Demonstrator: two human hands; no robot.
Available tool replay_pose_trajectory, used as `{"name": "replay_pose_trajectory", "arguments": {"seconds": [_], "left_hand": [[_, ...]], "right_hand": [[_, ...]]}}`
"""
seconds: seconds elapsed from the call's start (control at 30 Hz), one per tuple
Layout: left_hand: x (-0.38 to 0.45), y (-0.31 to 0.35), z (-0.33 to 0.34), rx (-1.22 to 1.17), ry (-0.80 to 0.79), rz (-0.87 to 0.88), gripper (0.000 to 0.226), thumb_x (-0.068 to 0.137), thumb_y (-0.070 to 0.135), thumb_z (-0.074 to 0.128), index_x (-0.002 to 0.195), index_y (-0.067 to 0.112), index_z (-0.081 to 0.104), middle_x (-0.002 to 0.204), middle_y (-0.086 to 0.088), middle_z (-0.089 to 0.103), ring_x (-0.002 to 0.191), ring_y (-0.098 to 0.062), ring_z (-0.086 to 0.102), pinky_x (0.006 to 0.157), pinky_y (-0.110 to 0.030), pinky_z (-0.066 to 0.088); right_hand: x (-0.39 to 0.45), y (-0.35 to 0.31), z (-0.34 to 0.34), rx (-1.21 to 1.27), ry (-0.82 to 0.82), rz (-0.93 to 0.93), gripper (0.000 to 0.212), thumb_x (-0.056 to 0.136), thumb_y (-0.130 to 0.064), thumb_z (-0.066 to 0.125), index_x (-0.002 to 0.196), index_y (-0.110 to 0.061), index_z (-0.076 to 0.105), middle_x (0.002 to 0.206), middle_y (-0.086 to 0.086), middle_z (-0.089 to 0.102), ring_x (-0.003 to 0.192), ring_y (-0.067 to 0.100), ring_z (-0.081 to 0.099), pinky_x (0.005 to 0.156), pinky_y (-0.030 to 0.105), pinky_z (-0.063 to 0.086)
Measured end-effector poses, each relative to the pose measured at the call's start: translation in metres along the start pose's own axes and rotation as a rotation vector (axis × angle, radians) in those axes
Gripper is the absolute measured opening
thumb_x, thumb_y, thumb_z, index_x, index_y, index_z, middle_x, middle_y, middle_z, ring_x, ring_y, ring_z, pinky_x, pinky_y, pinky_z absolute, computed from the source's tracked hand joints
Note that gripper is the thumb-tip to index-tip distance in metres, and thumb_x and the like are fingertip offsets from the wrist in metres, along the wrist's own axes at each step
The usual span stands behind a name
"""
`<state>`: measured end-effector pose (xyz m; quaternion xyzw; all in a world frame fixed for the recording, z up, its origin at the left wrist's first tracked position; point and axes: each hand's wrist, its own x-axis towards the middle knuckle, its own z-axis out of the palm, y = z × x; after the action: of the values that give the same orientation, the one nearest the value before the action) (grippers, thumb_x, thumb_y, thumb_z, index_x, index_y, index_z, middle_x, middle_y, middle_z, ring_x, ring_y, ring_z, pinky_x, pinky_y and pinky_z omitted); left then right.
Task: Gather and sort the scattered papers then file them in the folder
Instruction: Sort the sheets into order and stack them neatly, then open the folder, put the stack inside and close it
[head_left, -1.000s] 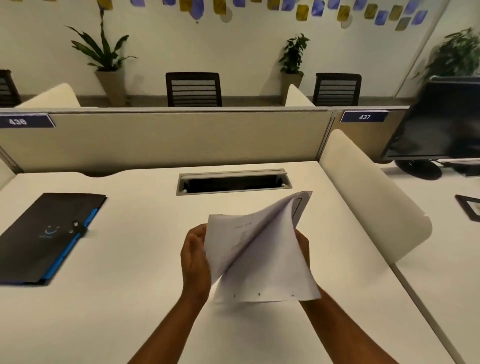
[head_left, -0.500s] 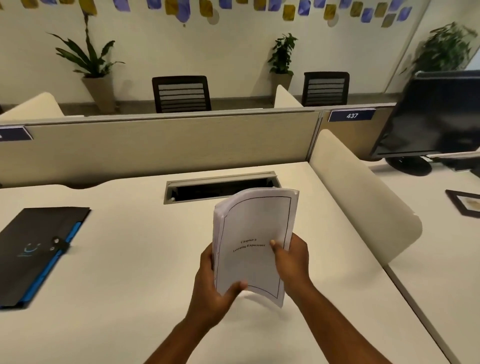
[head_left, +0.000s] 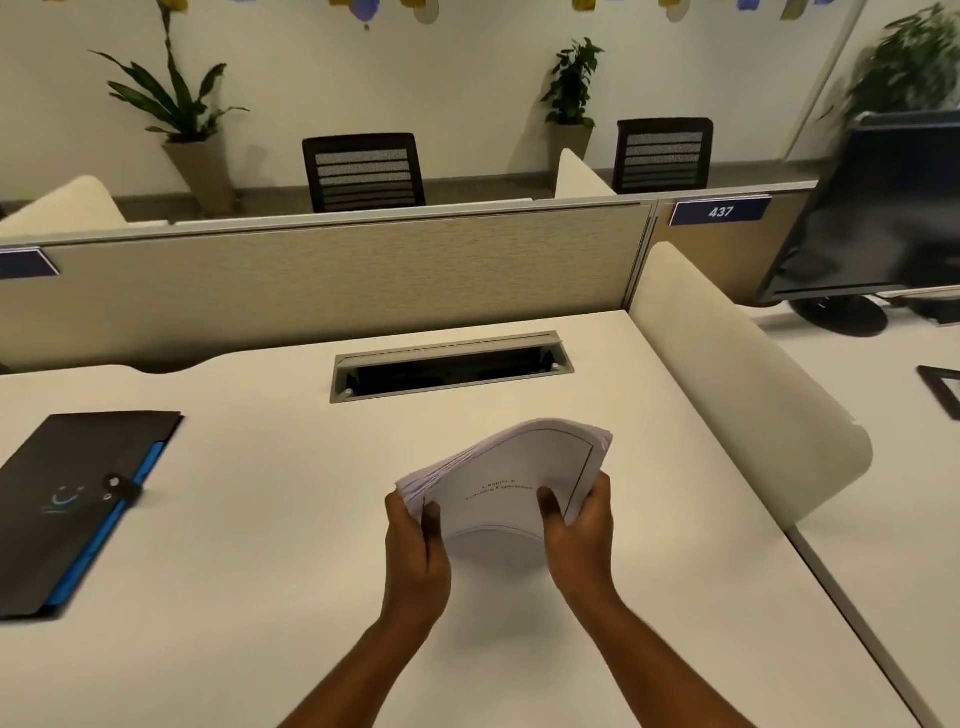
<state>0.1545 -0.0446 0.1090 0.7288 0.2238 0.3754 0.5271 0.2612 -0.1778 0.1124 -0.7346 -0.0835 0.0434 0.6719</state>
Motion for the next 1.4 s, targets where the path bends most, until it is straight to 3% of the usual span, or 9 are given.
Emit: {"name": "replay_pose_trajectory", "arguments": {"seconds": [0.13,0.4,0.5,0.63,0.73,0.9,1.13,1.3,1.4], "left_hand": [[0.003,-0.015,0.007,0.011,0.006,-0.071,0.029,0.099,0.024,0.038,0.110,0.051,0.039,0.101,0.020,0.062,0.090,-0.005,0.061,0.069,-0.009,0.047],[0.004,-0.055,0.012,0.182,-0.106,-0.290,0.031,0.101,0.009,0.041,0.095,0.038,0.034,0.094,0.014,0.063,0.082,0.001,0.062,0.061,-0.013,0.051],[0.016,-0.062,0.014,0.232,-0.117,-0.314,0.020,0.100,0.007,0.043,0.100,0.026,0.039,0.095,0.012,0.063,0.083,0.002,0.062,0.060,-0.012,0.049],[0.037,-0.059,0.026,0.226,-0.129,-0.396,0.012,0.096,0.014,0.057,0.103,0.024,0.054,0.095,0.012,0.066,0.087,-0.005,0.063,0.068,-0.017,0.048],[0.043,-0.060,0.041,0.238,-0.140,-0.525,0.013,0.092,0.012,0.063,0.103,0.018,0.060,0.095,0.005,0.069,0.088,-0.014,0.065,0.075,-0.027,0.051],[0.052,-0.067,0.063,0.235,-0.119,-0.726,0.016,0.085,0.016,0.072,0.100,0.015,0.067,0.095,0.002,0.069,0.090,-0.018,0.064,0.078,-0.028,0.049],[0.071,-0.068,0.091,0.262,-0.109,-0.807,0.019,0.080,0.016,0.077,0.098,0.013,0.069,0.097,-0.002,0.070,0.089,-0.023,0.065,0.084,-0.035,0.055],[0.074,-0.066,0.109,0.307,-0.192,-0.828,0.018,0.081,0.014,0.075,0.075,0.021,0.059,0.092,-0.006,0.071,0.079,-0.023,0.064,0.078,-0.034,0.056],[0.073,-0.067,0.112,0.351,-0.266,-0.830,0.017,0.085,0.020,0.071,0.096,0.008,0.068,0.100,-0.011,0.071,0.092,-0.028,0.066,0.082,-0.037,0.056]], "right_hand": [[0.005,0.017,0.003,-0.040,-0.022,0.020,0.050,0.096,-0.012,0.065,0.103,-0.058,0.047,0.100,-0.040,0.060,0.097,-0.017,0.057,0.068,0.001,0.047],[0.018,0.056,0.000,-0.151,-0.120,0.092,0.032,0.099,-0.008,0.059,0.124,-0.026,0.050,0.114,-0.011,0.064,0.103,0.010,0.062,0.077,0.005,0.045],[0.032,0.058,-0.009,-0.189,-0.093,0.100,0.027,0.095,-0.006,0.064,0.119,-0.018,0.059,0.107,-0.007,0.068,0.098,0.012,0.066,0.073,0.004,0.047],[0.060,0.055,-0.032,-0.267,-0.040,0.116,0.024,0.087,-0.009,0.074,0.108,-0.018,0.066,0.094,-0.009,0.071,0.088,0.010,0.070,0.068,0.010,0.050],[0.073,0.060,-0.042,-0.326,-0.043,0.194,0.027,0.085,-0.011,0.076,0.111,-0.015,0.068,0.097,-0.004,0.074,0.089,0.016,0.070,0.080,0.031,0.057],[0.092,0.073,-0.048,-0.417,-0.029,0.240,0.025,0.083,-0.009,0.078,0.106,-0.014,0.072,0.089,-0.006,0.073,0.089,0.018,0.071,0.080,0.029,0.054],[0.127,0.086,-0.051,-0.572,-0.048,0.281,0.037,0.083,-0.013,0.079,0.118,-0.008,0.070,0.112,0.005,0.074,0.107,0.025,0.068,0.095,0.036,0.053],[0.143,0.089,-0.052,-0.690,-0.080,0.293,0.044,0.087,-0.019,0.072,0.129,-0.012,0.062,0.122,0.008,0.070,0.111,0.027,0.066,0.094,0.033,0.050],[0.142,0.091,-0.053,-0.744,-0.077,0.296,0.049,0.087,-0.027,0.071,0.133,-0.014,0.058,0.127,0.007,0.068,0.117,0.027,0.064,0.098,0.034,0.048]]}}
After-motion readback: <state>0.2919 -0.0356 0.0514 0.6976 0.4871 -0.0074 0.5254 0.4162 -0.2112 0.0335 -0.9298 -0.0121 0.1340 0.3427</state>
